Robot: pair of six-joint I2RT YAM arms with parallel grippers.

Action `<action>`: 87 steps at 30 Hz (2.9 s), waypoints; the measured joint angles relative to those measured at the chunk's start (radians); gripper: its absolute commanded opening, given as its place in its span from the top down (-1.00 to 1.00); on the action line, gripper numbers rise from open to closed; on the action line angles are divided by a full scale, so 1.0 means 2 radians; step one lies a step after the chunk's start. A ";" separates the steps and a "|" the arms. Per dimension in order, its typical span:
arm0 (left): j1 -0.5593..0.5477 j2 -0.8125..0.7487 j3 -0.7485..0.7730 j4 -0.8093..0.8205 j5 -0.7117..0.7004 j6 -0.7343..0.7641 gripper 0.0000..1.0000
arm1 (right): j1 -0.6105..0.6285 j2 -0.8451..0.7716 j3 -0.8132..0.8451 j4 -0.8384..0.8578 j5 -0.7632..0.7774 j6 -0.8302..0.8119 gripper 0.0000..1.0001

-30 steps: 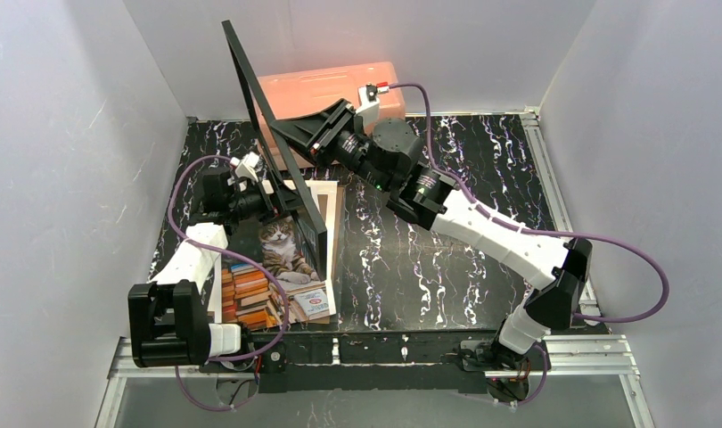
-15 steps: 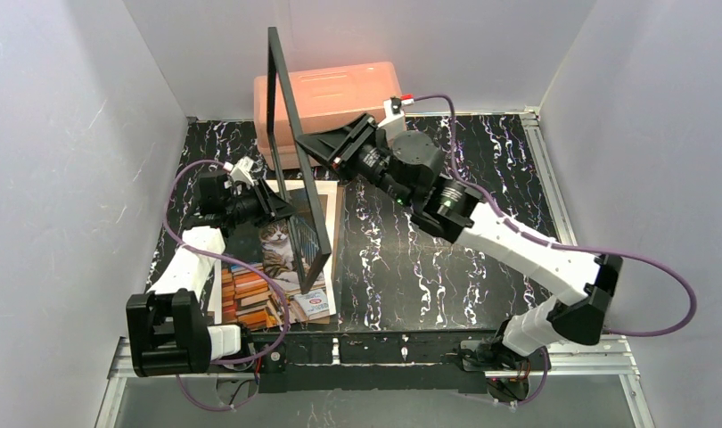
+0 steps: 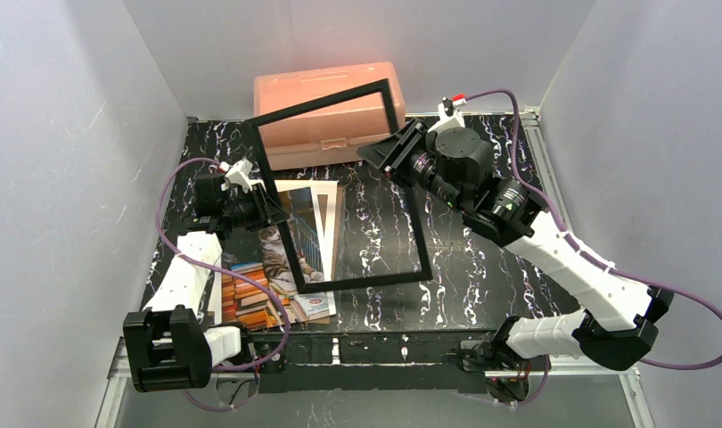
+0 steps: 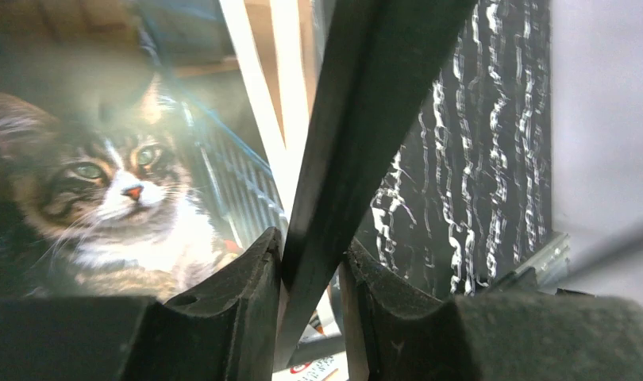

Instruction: Put the photo into the frame

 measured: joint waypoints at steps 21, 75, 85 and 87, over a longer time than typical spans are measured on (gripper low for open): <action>-0.051 -0.001 0.009 -0.024 0.064 0.014 1.00 | -0.036 -0.054 -0.074 -0.152 0.069 -0.103 -0.44; -0.200 0.105 0.030 -0.038 -0.094 -0.082 0.97 | -0.204 0.086 -0.393 -0.034 0.047 -0.180 0.15; -0.241 0.189 0.082 -0.047 -0.106 -0.068 0.77 | -0.247 0.086 -0.392 -0.043 0.052 -0.196 0.15; -0.251 0.199 0.086 -0.050 -0.108 -0.063 0.73 | -0.255 0.086 -0.391 -0.046 0.052 -0.200 0.16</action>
